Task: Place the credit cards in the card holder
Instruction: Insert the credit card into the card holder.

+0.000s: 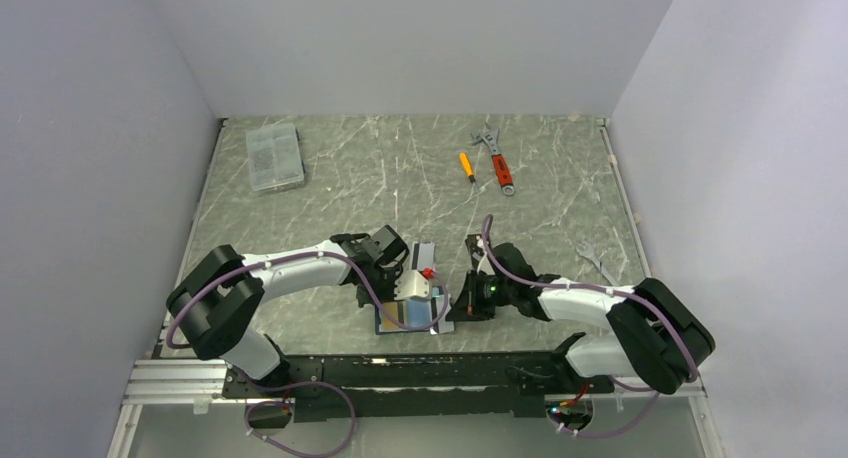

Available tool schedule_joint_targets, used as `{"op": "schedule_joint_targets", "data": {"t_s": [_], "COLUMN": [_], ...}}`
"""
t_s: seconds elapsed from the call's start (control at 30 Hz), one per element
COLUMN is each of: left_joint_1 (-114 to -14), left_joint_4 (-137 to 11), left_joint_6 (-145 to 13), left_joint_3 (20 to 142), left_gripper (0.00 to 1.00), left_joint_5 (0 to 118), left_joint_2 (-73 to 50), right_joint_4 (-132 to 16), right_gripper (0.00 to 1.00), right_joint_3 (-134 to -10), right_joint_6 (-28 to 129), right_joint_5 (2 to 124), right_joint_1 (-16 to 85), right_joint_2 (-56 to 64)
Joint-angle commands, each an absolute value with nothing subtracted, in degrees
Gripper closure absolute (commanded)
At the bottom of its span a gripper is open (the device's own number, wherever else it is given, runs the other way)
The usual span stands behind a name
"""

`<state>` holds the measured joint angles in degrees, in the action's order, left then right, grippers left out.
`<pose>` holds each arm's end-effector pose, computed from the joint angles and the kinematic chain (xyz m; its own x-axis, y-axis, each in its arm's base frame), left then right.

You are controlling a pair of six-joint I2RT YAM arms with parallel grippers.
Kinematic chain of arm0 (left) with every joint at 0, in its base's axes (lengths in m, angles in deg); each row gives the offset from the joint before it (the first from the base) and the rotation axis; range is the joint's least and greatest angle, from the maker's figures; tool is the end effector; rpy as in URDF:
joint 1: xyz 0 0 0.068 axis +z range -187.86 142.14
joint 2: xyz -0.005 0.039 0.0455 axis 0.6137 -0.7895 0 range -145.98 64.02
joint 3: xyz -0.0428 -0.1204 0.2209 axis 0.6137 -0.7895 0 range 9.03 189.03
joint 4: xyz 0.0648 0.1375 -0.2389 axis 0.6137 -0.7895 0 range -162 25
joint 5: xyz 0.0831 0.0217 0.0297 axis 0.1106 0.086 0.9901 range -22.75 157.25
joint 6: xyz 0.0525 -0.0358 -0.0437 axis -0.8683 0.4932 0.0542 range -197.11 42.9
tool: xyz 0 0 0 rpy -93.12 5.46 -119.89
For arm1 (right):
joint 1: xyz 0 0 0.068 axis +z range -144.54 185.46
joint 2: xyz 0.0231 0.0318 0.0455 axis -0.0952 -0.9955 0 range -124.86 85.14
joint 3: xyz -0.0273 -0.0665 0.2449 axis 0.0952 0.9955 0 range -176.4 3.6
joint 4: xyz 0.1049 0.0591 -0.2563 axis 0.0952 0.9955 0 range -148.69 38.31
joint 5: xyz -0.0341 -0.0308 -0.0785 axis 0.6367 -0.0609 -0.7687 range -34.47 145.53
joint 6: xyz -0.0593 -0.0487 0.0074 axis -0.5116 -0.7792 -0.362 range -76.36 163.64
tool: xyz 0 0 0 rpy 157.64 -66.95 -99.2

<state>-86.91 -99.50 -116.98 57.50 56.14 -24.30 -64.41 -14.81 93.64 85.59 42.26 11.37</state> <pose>0.1833 -0.2305 0.1002 0.0128 0.9453 -0.3260 0.9995 -0.0030 0.0305 0.1707 0.1687 0.0634 -0.9883 0.0887 -0.1238 -0.0328 0.6703 0.7414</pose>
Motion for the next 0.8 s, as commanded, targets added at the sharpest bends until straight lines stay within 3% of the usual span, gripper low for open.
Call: {"op": "schedule_joint_targets", "data": {"t_s": [0.0, 0.4, 0.77], "left_joint_1": [-87.7, -88.2, -88.3], "left_joint_4": [-95.8, -96.4, -96.8], "left_joint_6": [-118.2, -118.2, -118.7], "left_joint_3": [55.7, 56.0, 56.1], "left_gripper": [0.84, 0.85, 0.86], "left_joint_5": [55.2, 55.6, 55.7], "left_joint_2": [-26.7, -26.8, -27.0], "right_joint_4": [-62.9, -62.1, -47.0], "right_gripper": [1.0, 1.0, 1.0], "right_joint_3": [-12.3, -13.6, -21.8], "right_joint_6": [94.5, 91.9, 84.7], "right_joint_5": [79.4, 80.3, 72.4], "right_joint_1": [42.0, 42.2, 47.0], "right_joint_2": [12.4, 13.0, 17.9]}}
